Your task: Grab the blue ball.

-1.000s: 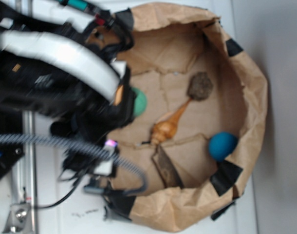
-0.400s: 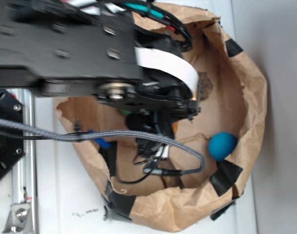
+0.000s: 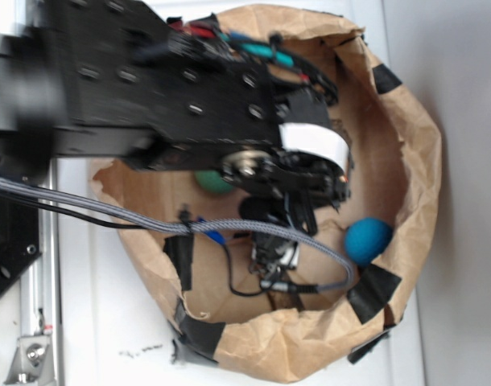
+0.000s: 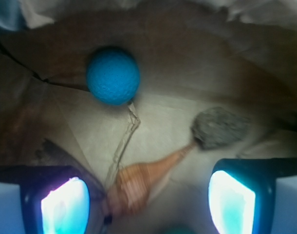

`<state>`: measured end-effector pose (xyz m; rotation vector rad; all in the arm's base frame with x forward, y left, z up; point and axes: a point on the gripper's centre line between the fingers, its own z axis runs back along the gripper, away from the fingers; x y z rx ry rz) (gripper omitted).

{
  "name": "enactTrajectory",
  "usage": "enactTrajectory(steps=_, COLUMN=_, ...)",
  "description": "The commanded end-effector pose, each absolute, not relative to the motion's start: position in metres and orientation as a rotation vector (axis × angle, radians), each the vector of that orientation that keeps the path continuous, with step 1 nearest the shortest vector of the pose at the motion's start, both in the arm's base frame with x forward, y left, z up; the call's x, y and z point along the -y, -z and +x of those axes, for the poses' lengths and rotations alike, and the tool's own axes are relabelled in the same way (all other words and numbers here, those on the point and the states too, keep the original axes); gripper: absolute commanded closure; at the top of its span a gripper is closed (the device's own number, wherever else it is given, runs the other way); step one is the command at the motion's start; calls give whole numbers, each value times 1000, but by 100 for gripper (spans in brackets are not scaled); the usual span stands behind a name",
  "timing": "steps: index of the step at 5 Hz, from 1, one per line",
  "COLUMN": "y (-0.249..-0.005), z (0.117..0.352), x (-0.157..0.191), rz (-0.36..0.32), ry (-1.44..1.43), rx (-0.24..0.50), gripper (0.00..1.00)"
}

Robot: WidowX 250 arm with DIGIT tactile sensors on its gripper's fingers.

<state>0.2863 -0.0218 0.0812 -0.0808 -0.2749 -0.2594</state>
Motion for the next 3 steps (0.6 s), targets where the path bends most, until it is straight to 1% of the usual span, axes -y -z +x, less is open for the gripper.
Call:
enactTrajectory(steps=1, y=-74, z=340, x=31, rz=-67, ry=300, rx=388, gripper=0)
enactTrajectory(steps=2, y=-71, z=357, x=33, rz=-59, ry=316, rx=431, gripper=0)
enactTrajectory(steps=3, y=-64, z=369, x=28, rz=-47, ry=337, rx=479, gripper=0)
